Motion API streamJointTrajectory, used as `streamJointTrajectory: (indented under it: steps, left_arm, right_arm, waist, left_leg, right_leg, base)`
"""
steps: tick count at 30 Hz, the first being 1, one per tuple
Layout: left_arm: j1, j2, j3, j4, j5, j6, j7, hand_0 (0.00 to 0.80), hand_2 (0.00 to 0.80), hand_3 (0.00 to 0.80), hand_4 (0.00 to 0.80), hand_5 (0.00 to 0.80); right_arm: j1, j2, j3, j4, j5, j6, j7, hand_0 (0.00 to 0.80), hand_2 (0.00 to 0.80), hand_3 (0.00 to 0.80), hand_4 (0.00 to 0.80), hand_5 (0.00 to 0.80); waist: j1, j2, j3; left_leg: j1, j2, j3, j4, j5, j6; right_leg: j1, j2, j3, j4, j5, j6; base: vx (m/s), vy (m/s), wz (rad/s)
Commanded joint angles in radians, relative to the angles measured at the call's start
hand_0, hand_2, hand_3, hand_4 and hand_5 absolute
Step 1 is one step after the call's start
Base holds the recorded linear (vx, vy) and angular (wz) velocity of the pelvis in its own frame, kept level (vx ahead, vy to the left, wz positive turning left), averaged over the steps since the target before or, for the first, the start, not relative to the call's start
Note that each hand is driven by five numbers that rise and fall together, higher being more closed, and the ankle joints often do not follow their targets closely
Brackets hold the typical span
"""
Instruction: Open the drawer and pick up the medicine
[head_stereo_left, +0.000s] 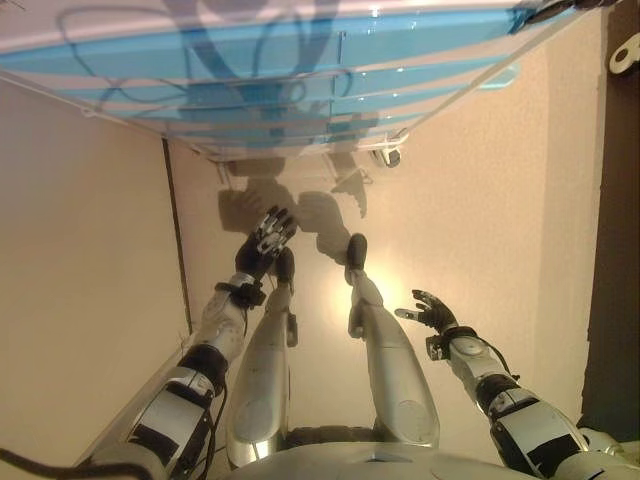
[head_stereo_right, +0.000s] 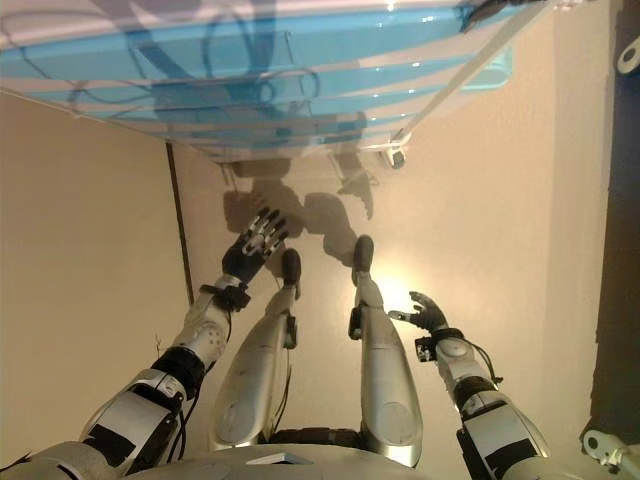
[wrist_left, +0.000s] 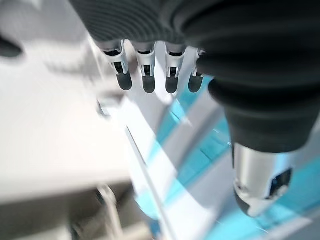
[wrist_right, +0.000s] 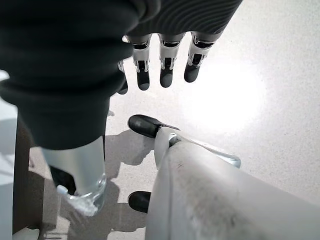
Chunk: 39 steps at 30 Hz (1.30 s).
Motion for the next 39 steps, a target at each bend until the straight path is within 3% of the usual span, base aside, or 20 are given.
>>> streamJointTrajectory:
  steps: [1, 9, 16, 22, 27, 39]
  left_arm:
    - [0.021, -0.022, 0.039, -0.089, -0.090, 0.023, -0.100, 0.000, 0.000, 0.000, 0.000, 0.000]
    - [0.007, -0.006, 0.066, -0.171, -0.173, 0.057, -0.114, 0.000, 0.000, 0.000, 0.000, 0.000]
    - [-0.027, 0.007, 0.064, -0.249, -0.201, 0.016, -0.109, 0.000, 0.000, 0.000, 0.000, 0.000]
    - [-0.077, 0.029, 0.066, -0.277, -0.199, -0.017, -0.044, 0.000, 0.000, 0.000, 0.000, 0.000]
    - [-0.111, 0.063, 0.069, -0.254, -0.139, -0.034, 0.079, 0.000, 0.000, 0.000, 0.000, 0.000]
    - [-0.152, 0.100, 0.086, -0.191, -0.193, -0.004, 0.051, 0.000, 0.000, 0.000, 0.000, 0.000]
  right_arm:
    - [0.069, -0.061, 0.019, -0.073, 0.006, 0.024, -0.007, 0.000, 0.000, 0.000, 0.000, 0.000]
    - [0.086, -0.067, 0.038, -0.100, 0.005, 0.042, 0.006, 0.000, 0.000, 0.000, 0.000, 0.000]
    - [0.093, -0.076, 0.062, -0.119, -0.004, 0.045, 0.014, 0.000, 0.000, 0.000, 0.000, 0.000]
    - [0.093, -0.073, 0.083, -0.102, 0.005, 0.015, 0.022, 0.000, 0.000, 0.000, 0.000, 0.000]
    - [0.103, -0.066, 0.090, -0.101, 0.009, 0.000, 0.020, 0.000, 0.000, 0.000, 0.000, 0.000]
    - [0.073, -0.052, 0.106, -0.064, 0.023, -0.026, 0.020, 0.000, 0.000, 0.000, 0.000, 0.000]
  waist:
    - [-0.007, 0.013, -0.010]
    - [-0.008, 0.000, -0.010]
    - [-0.014, -0.005, -0.010]
    - [-0.020, -0.012, -0.010]
    - [-0.028, -0.019, -0.010]
    - [-0.027, -0.031, -0.010]
  left_leg:
    - [-0.148, -0.084, -0.030, 0.163, 0.006, 0.065]
    - [-0.219, -0.066, -0.012, 0.289, -0.059, 0.086]
    - [-0.253, -0.060, -0.015, 0.305, -0.068, 0.095]
    - [-0.250, -0.062, -0.017, 0.284, -0.059, 0.098]
    - [-0.226, -0.060, -0.014, 0.240, -0.040, 0.095]
    - [-0.146, -0.036, 0.017, 0.095, 0.029, 0.062]
  right_leg:
    - [-0.106, 0.015, 0.028, 0.237, -0.053, 0.028]
    - [-0.168, 0.041, 0.051, 0.356, -0.098, 0.021]
    - [-0.205, 0.065, 0.067, 0.392, -0.109, 0.015]
    - [-0.199, 0.071, 0.072, 0.359, -0.095, 0.013]
    - [-0.169, 0.073, 0.077, 0.292, -0.070, 0.017]
    - [-0.066, 0.067, 0.068, 0.150, -0.038, 0.020]
  base:
    - [-0.009, 0.008, -0.09]
    - [0.007, -0.014, -0.06]
    - [-0.006, 0.016, -0.07]
    - [0.007, 0.004, -0.06]
    - [0.000, 0.000, 0.00]
    - [0.006, -0.003, 0.00]
